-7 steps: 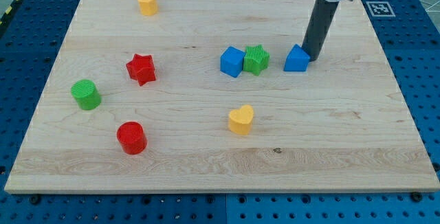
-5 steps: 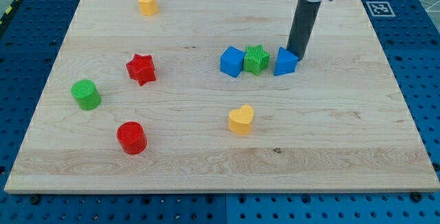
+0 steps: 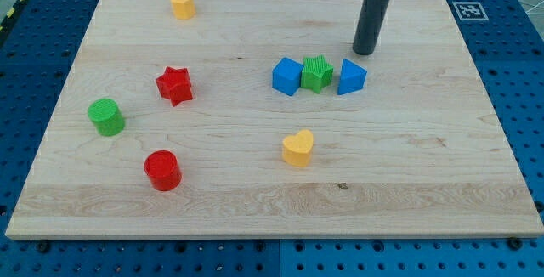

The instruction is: Move the red star closer to the yellow heart

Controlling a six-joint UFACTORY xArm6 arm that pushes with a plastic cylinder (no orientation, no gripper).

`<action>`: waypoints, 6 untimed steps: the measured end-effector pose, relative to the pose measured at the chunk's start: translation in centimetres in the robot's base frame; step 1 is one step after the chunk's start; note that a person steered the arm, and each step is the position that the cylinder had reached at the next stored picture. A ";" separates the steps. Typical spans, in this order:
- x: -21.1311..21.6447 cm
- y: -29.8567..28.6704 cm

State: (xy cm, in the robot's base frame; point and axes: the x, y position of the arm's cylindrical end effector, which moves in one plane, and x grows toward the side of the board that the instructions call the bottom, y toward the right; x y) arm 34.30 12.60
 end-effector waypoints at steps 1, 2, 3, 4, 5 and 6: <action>-0.1 -4.4; -0.4 -11.0; -0.5 -17.7; -0.5 -24.6; -0.5 -29.0; -0.5 -29.6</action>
State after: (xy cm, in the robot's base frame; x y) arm 33.81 -16.97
